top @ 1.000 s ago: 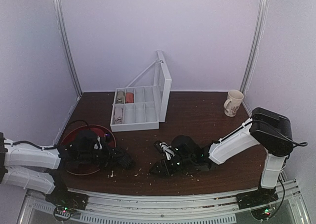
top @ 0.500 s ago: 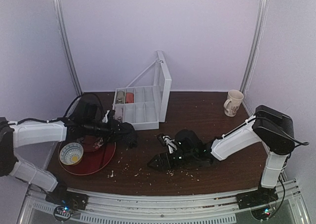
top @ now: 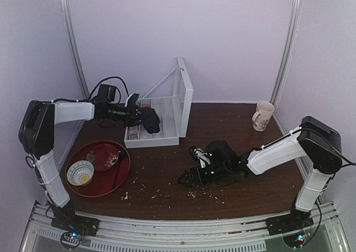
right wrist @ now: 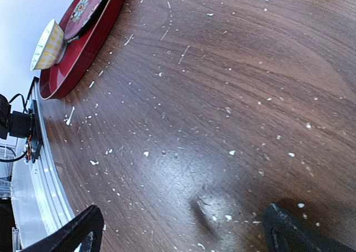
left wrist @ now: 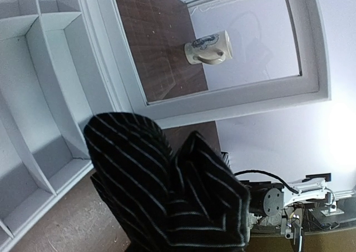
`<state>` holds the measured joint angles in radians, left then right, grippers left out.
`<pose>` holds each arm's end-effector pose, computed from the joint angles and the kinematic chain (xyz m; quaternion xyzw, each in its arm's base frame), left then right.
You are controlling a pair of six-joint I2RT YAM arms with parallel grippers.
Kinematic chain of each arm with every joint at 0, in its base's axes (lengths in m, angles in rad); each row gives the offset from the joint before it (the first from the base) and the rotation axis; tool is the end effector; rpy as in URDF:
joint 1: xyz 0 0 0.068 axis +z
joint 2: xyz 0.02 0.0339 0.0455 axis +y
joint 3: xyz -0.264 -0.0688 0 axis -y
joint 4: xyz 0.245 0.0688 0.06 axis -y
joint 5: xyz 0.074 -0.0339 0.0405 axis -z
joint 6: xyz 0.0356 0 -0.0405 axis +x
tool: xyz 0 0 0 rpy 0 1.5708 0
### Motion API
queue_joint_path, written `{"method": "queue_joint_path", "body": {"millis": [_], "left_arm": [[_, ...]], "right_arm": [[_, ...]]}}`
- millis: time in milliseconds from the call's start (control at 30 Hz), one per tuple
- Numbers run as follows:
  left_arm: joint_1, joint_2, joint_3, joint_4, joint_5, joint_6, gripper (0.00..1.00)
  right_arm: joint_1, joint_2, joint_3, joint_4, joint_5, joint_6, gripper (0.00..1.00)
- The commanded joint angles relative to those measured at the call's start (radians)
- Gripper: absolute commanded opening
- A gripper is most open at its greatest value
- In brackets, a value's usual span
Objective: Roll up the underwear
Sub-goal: Place the underwear in the storage box.
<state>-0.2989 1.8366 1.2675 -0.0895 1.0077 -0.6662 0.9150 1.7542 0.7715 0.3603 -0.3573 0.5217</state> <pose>0.3749 -0.1470 0.2298 0.0655 0.8118 -0.5629 0.1405 0.1982 0.2780 0.1399 -0.2506 0.8428 0.4148 0.2343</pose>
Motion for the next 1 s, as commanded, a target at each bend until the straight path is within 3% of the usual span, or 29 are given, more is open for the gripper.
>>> {"method": "queue_joint_path", "body": {"millis": [0, 400, 633, 967], "left_arm": [[0.043, 0.103, 0.118, -0.047, 0.143, 0.119, 0.0], [0.108, 0.328, 0.373, -0.281, 0.18, 0.282, 0.0], [0.121, 0.407, 0.423, -0.351, 0.192, 0.331, 0.0], [0.126, 0.466, 0.5, -0.57, 0.044, 0.468, 0.0]], "right_arm": [[-0.028, -0.02, -0.006, -0.122, 0.018, -0.029, 1.0], [-0.065, 0.015, 0.054, -0.16, -0.025, -0.028, 1.0], [-0.073, 0.024, 0.07, -0.179, -0.032, -0.031, 1.0], [-0.075, 0.035, 0.071, -0.174, -0.047, -0.023, 1.0]]}}
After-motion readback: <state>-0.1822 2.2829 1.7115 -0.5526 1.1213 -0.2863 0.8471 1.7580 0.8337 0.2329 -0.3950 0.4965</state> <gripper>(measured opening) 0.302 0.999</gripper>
